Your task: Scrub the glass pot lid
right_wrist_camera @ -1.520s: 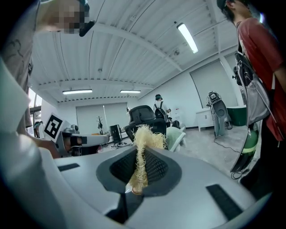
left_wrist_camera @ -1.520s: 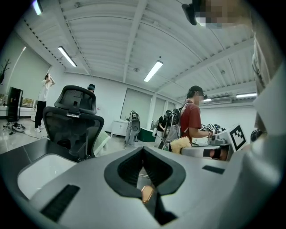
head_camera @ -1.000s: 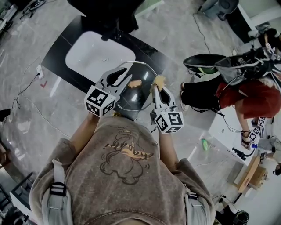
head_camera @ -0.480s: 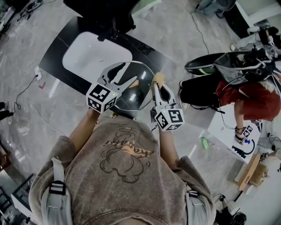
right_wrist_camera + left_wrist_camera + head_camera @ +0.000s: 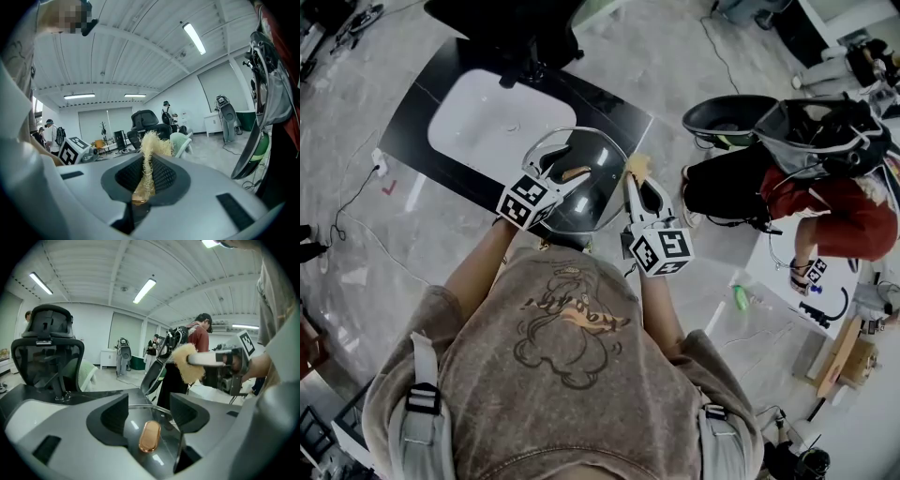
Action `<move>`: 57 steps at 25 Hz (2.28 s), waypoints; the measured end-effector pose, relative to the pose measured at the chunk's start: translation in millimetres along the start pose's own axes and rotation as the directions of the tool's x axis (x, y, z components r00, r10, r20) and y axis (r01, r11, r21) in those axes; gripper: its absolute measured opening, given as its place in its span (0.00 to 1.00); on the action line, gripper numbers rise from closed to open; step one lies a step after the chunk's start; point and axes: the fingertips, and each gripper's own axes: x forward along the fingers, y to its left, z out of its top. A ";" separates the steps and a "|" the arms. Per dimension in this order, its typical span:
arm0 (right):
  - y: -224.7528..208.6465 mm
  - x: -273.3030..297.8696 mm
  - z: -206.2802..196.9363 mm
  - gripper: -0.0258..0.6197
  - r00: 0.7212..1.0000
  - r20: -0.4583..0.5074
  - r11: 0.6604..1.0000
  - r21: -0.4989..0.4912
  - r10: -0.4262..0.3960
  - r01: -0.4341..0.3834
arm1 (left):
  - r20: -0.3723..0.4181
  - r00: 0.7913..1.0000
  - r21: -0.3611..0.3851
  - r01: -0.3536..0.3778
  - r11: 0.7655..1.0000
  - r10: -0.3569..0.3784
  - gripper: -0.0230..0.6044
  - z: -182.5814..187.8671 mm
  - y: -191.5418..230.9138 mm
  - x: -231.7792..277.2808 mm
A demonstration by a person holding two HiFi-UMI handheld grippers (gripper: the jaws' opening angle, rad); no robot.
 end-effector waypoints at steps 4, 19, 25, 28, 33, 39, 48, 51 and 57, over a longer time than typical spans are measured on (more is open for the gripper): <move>1.4 -7.5 -2.0 0.10 1.000 -0.002 1.000 0.003 -0.007 0.007 | -0.087 0.996 -0.005 0.028 1.000 -0.028 0.50 -34.9 -8.1 10.3; -3.2 -22.1 -11.7 0.10 0.999 -0.019 0.999 0.015 -0.036 0.037 | -0.352 0.935 0.140 0.091 0.986 -0.037 0.43 -111.8 -15.1 41.7; -14.2 -14.7 -15.2 0.10 0.999 -0.029 0.999 0.022 -0.046 0.046 | -0.384 0.923 0.183 0.092 0.979 -0.015 0.34 -113.4 -2.8 52.0; -16.1 -11.5 -17.8 0.10 0.998 -0.032 0.999 0.022 -0.048 0.048 | -0.406 0.914 0.197 0.105 0.975 -0.016 0.34 -118.0 0.0 53.1; -23.7 -5.5 -12.6 0.10 0.998 -0.035 0.998 0.029 -0.051 0.052 | -0.429 0.903 0.191 0.125 0.974 -0.032 0.34 -114.7 3.6 58.8; -22.7 -4.5 -14.3 0.10 0.998 -0.029 0.998 0.030 -0.061 0.062 | -0.449 0.892 0.161 0.139 0.977 -0.052 0.33 -117.4 6.7 57.1; -29.5 -0.1 -15.3 0.10 0.997 -0.045 0.997 0.051 -0.059 0.061 | -0.476 0.878 0.135 0.127 0.983 -0.047 0.33 -112.9 9.7 62.6; -21.6 -9.7 -24.0 0.10 0.998 -0.041 0.997 0.047 -0.054 0.056 | -0.483 0.875 0.139 0.122 0.983 -0.040 0.33 -120.4 2.3 58.5; -18.8 -20.8 -30.3 0.10 0.997 -0.049 0.997 0.051 -0.055 0.058 | -0.493 0.869 0.145 0.130 0.981 -0.042 0.33 -120.6 -5.5 55.9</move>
